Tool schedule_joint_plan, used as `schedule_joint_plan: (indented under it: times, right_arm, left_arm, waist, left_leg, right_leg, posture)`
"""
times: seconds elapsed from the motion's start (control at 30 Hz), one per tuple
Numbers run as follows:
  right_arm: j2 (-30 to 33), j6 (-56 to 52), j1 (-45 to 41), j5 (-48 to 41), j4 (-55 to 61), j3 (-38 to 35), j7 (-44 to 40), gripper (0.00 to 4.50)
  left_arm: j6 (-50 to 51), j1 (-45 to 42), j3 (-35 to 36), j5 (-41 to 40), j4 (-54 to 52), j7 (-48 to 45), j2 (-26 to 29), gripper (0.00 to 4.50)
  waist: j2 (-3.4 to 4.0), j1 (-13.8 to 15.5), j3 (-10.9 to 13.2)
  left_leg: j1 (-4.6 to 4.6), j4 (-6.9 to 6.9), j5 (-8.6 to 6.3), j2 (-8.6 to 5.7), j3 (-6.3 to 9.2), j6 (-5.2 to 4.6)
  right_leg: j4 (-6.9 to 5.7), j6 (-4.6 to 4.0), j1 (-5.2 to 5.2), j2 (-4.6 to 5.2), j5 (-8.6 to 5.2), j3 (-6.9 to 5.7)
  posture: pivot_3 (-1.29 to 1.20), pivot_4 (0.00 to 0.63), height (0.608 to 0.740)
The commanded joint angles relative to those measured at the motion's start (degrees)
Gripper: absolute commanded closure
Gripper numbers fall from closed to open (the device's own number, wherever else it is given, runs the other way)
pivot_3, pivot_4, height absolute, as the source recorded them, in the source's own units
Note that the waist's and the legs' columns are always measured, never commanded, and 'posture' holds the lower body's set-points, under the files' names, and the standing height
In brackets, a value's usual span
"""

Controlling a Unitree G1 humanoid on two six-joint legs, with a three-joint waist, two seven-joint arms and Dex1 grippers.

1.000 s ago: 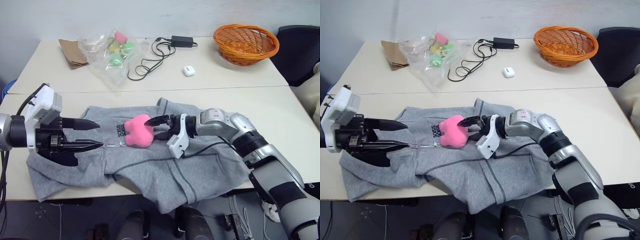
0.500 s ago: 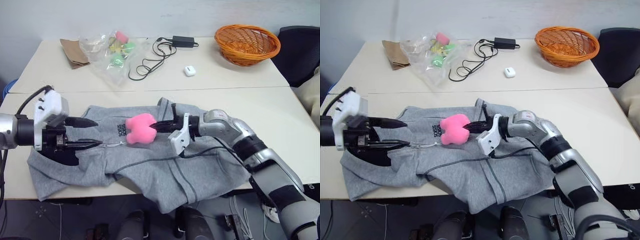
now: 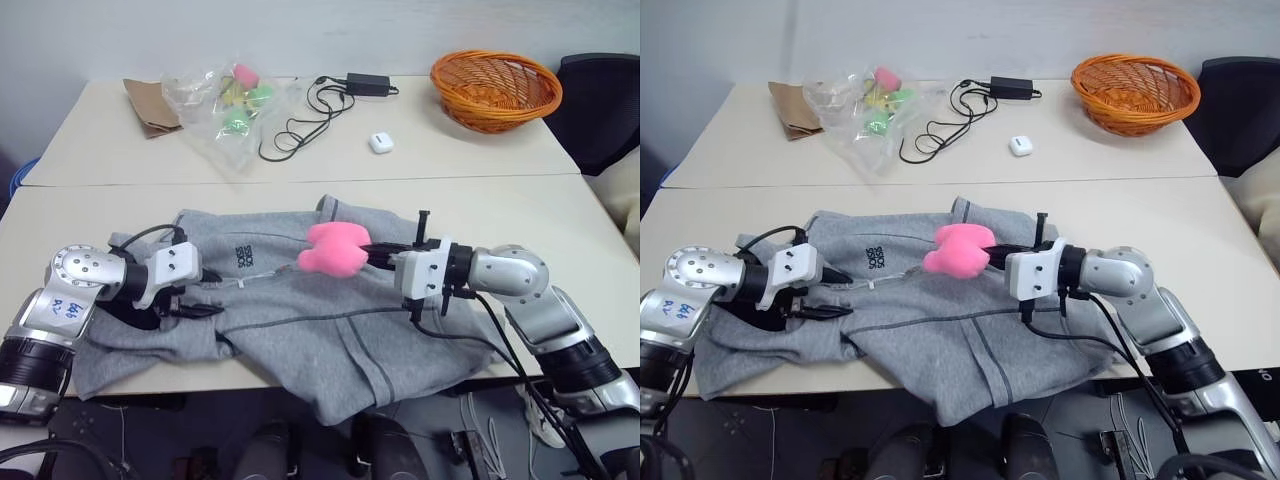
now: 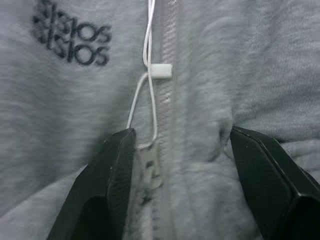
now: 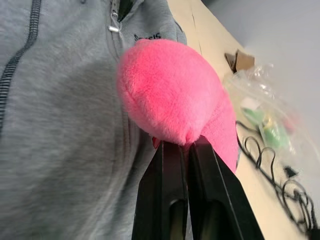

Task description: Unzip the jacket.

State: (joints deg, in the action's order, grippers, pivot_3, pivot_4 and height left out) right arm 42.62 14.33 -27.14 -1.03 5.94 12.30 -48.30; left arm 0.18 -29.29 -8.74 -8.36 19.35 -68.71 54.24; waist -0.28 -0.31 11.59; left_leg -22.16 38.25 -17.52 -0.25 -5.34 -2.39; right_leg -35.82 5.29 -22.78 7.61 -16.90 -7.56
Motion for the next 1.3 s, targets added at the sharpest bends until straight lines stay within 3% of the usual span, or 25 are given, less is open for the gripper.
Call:
schedule_joint_plan:
  times: [0.03,0.17,0.27,0.33,0.6,0.83,0.97,1.17,1.3]
  right_arm:
    - [3.0,-4.2,4.2,-2.6,4.6,-7.6,0.9,4.48]
    - [3.4,-8.6,8.0,-5.4,8.8,-11.3,0.6,4.48]
    - [2.6,-10.4,8.7,-6.3,11.6,-9.8,-1.0,4.48]
    - [2.0,-10.2,8.6,-5.7,11.9,-8.1,-1.7,4.48]
    - [2.8,-11.7,9.2,-7.0,10.6,-11.1,-2.6,4.48]
    - [3.7,-15.6,11.0,-9.8,12.2,-15.2,-3.1,4.48]
    - [5.2,-22.0,12.1,-15.3,10.8,-24.1,-1.9,4.48]
    - [10.2,-27.3,11.4,-17.5,-5.3,-39.6,1.6,4.48]
    - [14.7,-26.4,8.5,-16.2,-19.9,-44.8,5.1,4.48]
  left_arm:
    - [-4.0,0.0,-0.6,5.0,7.5,1.2,0.1,1.40]
    - [4.9,0.7,4.2,-5.7,1.4,-5.5,0.4,1.40]
    - [17.4,1.7,7.8,-14.7,-5.1,-11.5,2.3,1.40]
    - [20.0,0.7,9.4,-16.3,-5.7,-12.0,2.6,1.40]
    - [0.2,-0.6,3.8,0.5,4.2,-3.6,-0.4,1.40]
    - [-7.4,-1.5,1.4,6.0,11.6,0.1,-6.0,1.40]
    - [-10.1,-2.1,0.7,7.9,16.3,1.4,-6.7,1.40]
    - [-12.6,-2.5,0.8,8.2,20.0,1.4,-6.0,1.40]
    - [-13.4,-2.4,0.9,8.1,20.7,1.6,-5.8,1.40]
  waist:
    - [0.00,0.2,0.0]
    - [0.00,0.1,0.0]
    - [0.00,-0.3,0.0]
    - [-0.01,-0.1,0.0]
    - [-0.01,0.6,0.0]
    - [0.10,1.8,-0.1]
    - [0.31,2.1,-0.2]
    - [0.72,1.9,-0.5]
    - [1.09,1.7,-0.7]
  left_leg:
    - [0.03,0.00,0.00,0.00,0.00,0.00]
    - [0.12,0.02,0.01,0.06,0.02,0.00]
    - [0.02,0.01,-0.02,0.20,0.01,0.06]
    - [-0.02,0.01,-0.03,0.20,0.02,0.06]
    - [-0.04,0.06,-0.04,-0.05,0.00,-0.11]
    - [0.07,0.19,-0.05,-0.04,0.02,-0.12]
    - [0.08,0.38,-0.10,-0.05,0.11,-0.21]
    - [0.20,0.44,-0.13,-0.05,0.07,-0.26]
    - [0.26,0.37,-0.14,-0.07,-0.02,-0.28]
  right_leg:
    - [-0.03,0.00,0.01,0.02,0.00,0.01]
    - [-0.12,0.00,0.08,0.10,0.00,0.02]
    - [-0.08,-0.01,-0.02,0.06,0.00,0.04]
    - [-0.05,-0.03,-0.05,0.03,-0.01,0.02]
    - [-0.04,0.00,-0.02,0.02,0.00,0.00]
    - [-0.09,0.01,0.13,0.05,0.01,-0.02]
    - [-0.08,0.08,0.27,0.11,0.05,-0.04]
    - [-0.06,0.13,0.33,0.47,0.08,-0.02]
    - [-0.06,0.13,0.33,0.51,0.08,-0.02]
  posture:
    - [0.00,0.150,0.740]
    - [0.00,0.150,0.740]
    - [0.00,0.150,0.740]
    - [0.00,0.150,0.740]
    - [0.00,0.150,0.740]
    - [0.00,0.150,0.740]
    - [0.00,0.150,0.740]
    - [0.00,0.150,0.740]
    - [0.00,0.150,0.740]
